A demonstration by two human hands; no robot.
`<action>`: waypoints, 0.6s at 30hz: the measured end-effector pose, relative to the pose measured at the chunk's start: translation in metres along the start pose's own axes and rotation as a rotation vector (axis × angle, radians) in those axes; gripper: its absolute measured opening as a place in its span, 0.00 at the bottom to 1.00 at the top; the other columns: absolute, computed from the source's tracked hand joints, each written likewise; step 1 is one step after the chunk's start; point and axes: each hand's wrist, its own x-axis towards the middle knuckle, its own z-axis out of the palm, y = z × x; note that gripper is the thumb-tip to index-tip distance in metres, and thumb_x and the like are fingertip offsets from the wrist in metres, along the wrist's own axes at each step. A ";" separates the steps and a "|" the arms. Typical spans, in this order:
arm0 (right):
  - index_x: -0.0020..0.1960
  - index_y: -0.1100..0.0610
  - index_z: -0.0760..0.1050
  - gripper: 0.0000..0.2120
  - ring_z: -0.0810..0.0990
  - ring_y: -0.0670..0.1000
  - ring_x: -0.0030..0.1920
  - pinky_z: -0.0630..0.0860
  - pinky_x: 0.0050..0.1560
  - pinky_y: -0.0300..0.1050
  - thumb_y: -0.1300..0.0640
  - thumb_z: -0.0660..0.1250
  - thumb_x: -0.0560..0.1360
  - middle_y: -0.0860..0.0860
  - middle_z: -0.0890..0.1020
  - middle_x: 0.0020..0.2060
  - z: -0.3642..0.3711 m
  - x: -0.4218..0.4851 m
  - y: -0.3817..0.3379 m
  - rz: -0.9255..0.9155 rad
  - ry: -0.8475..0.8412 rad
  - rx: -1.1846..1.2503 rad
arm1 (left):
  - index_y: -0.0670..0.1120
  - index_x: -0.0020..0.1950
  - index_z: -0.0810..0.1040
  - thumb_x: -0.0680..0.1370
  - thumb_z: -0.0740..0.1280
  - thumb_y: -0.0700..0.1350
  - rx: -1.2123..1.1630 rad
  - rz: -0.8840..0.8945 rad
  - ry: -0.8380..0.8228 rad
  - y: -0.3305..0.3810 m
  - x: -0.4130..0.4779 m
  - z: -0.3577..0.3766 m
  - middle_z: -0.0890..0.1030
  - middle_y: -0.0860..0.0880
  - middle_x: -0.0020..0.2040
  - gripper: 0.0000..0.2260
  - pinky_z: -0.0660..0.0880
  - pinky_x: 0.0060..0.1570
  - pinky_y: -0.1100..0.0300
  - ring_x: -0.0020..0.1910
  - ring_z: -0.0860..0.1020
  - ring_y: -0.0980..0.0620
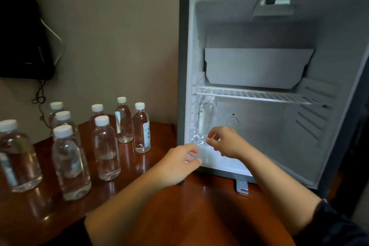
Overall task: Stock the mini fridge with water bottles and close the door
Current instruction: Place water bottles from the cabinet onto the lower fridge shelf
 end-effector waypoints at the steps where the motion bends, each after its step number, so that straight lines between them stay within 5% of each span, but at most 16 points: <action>1: 0.53 0.58 0.76 0.11 0.79 0.55 0.45 0.77 0.46 0.49 0.52 0.63 0.77 0.54 0.80 0.46 0.002 -0.004 -0.007 -0.017 -0.025 -0.002 | 0.48 0.65 0.72 0.78 0.63 0.48 0.020 0.000 -0.009 -0.001 -0.010 -0.006 0.75 0.52 0.61 0.16 0.68 0.51 0.72 0.57 0.74 0.58; 7: 0.52 0.59 0.75 0.07 0.82 0.62 0.48 0.80 0.44 0.53 0.55 0.63 0.78 0.60 0.81 0.48 0.021 -0.022 -0.061 -0.139 -0.190 0.024 | 0.53 0.68 0.68 0.78 0.62 0.51 0.166 -0.025 0.045 -0.012 -0.067 -0.042 0.73 0.54 0.64 0.18 0.70 0.58 0.64 0.60 0.72 0.58; 11: 0.48 0.56 0.74 0.04 0.82 0.56 0.42 0.77 0.36 0.41 0.55 0.64 0.77 0.58 0.81 0.43 0.041 -0.023 -0.099 -0.251 -0.251 0.030 | 0.54 0.68 0.68 0.78 0.62 0.51 0.229 0.010 0.252 -0.027 -0.101 -0.066 0.70 0.56 0.66 0.18 0.65 0.58 0.66 0.62 0.68 0.62; 18: 0.50 0.56 0.76 0.07 0.77 0.48 0.39 0.76 0.44 0.45 0.54 0.65 0.76 0.54 0.81 0.42 0.085 -0.007 -0.163 -0.410 -0.273 0.038 | 0.53 0.70 0.64 0.77 0.64 0.49 0.230 -0.049 0.552 -0.070 -0.142 -0.109 0.64 0.55 0.69 0.22 0.61 0.63 0.64 0.66 0.63 0.61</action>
